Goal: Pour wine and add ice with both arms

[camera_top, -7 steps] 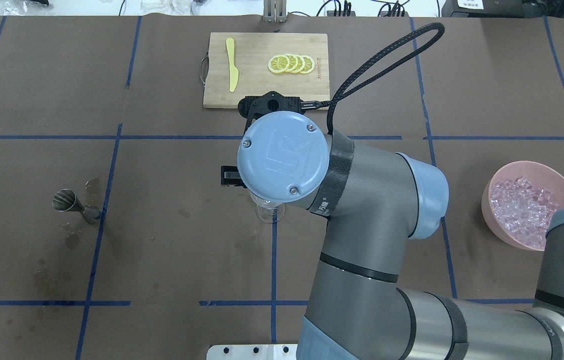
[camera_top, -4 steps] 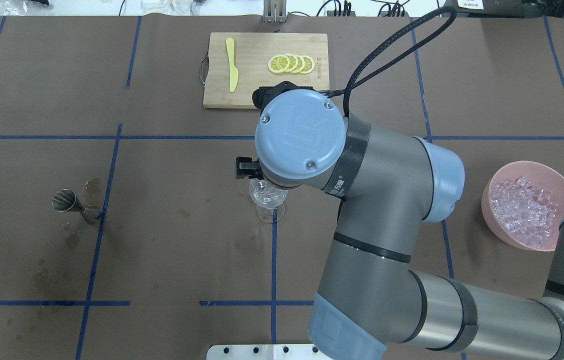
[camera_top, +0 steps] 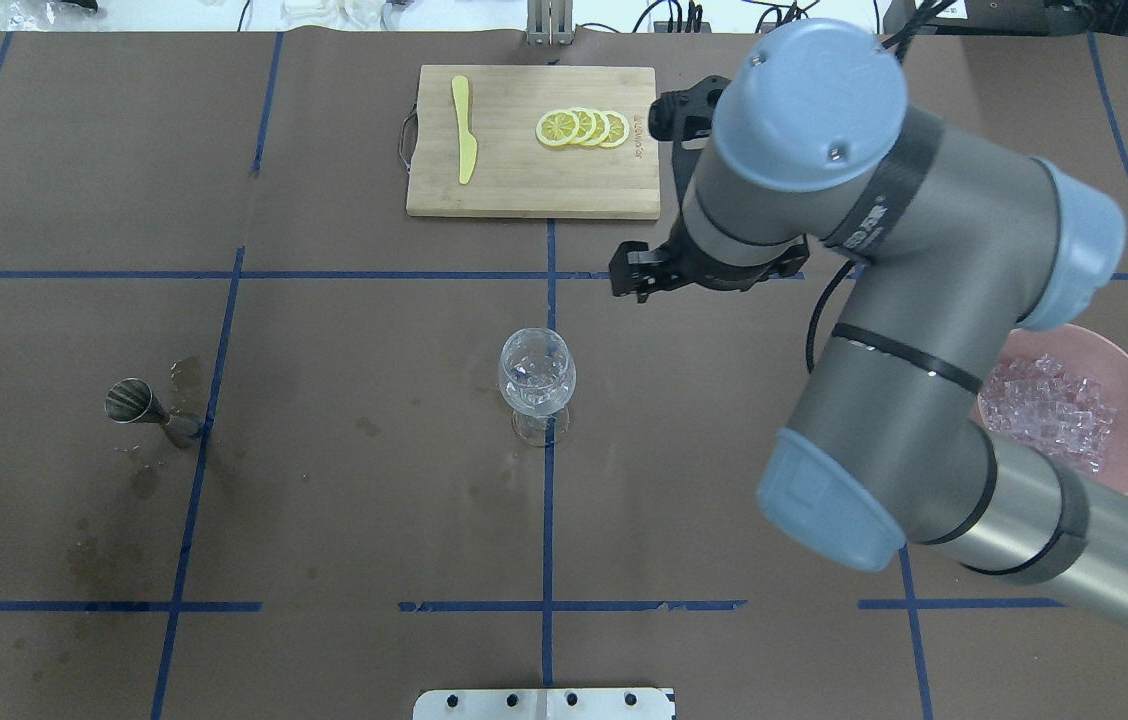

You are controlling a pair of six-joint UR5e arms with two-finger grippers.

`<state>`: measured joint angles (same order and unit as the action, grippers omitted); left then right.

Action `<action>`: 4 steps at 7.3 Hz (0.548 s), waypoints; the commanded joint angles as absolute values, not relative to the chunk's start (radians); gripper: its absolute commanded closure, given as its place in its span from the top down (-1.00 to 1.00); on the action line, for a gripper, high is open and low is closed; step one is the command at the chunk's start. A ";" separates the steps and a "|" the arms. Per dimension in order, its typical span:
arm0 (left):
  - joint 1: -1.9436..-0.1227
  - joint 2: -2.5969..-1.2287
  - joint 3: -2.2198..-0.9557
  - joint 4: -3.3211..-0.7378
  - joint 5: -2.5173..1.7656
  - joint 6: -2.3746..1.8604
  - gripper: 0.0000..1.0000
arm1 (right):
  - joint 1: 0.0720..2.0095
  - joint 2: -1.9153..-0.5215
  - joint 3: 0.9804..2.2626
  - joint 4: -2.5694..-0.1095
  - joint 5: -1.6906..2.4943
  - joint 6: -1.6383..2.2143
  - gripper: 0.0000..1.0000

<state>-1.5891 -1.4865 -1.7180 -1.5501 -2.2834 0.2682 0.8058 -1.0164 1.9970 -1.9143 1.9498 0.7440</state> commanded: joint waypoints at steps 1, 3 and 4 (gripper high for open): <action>-1.661 -1.419 -1.729 -1.557 -2.342 0.268 1.00 | 1.044 -1.234 1.997 -1.901 2.090 0.364 1.00; -1.661 -1.388 -1.784 -1.560 -2.341 0.268 1.00 | 1.234 -1.403 1.910 -1.771 2.196 0.070 1.00; -1.661 -1.391 -1.786 -1.560 -2.341 0.270 1.00 | 1.314 -1.469 1.858 -1.722 2.215 0.002 1.00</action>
<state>-1.6594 -1.3958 -1.7731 -1.5593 -2.3396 0.2684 1.2005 -1.3740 1.9233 -1.7960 2.1733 0.1323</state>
